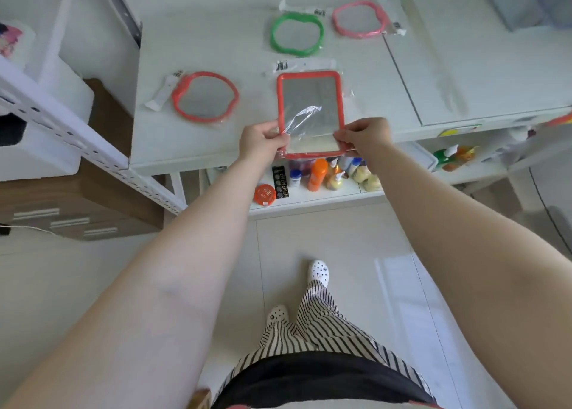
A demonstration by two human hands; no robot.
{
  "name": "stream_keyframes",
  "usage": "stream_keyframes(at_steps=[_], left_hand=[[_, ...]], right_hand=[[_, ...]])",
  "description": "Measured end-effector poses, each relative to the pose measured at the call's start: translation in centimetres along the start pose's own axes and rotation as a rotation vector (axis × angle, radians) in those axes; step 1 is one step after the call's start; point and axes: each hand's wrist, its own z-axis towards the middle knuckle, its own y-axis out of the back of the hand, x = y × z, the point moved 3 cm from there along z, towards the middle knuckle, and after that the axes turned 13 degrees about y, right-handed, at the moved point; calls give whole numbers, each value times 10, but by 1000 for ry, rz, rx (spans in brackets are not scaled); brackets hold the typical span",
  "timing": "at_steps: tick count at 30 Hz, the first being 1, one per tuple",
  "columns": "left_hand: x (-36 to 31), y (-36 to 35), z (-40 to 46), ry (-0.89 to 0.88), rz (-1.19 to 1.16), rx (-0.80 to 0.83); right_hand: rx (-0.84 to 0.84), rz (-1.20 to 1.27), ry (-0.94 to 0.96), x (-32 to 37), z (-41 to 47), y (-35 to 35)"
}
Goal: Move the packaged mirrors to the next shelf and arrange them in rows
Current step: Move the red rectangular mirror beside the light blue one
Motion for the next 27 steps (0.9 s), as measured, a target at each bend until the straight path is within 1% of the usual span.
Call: stream_keyframes(at_steps=[6,9,12,16,20,23,27], left_hand=[[3,-78,-29,-20,78,137],[0,-129,-40,-24,153,172],[3,-189,-52,-16,166,209],[8,-273,-69,-2,168,231],[10,-350,-79,-26,214,227],[5,-395,-83,-51,271,222],[-16,-443,-85,-100,337,229]], right_hand=[[-123,24,-49,-53,-28,72],[-173,22,-69,-76,-35,117],[-211,-17,-82,-103,-36,169],[-229,-68,-97,-140,-32,243],[-212,-17,-126,-175,-33,314],[-195,6,-117,-194,-34,355],[-236,1,-115,-208,-21,401]])
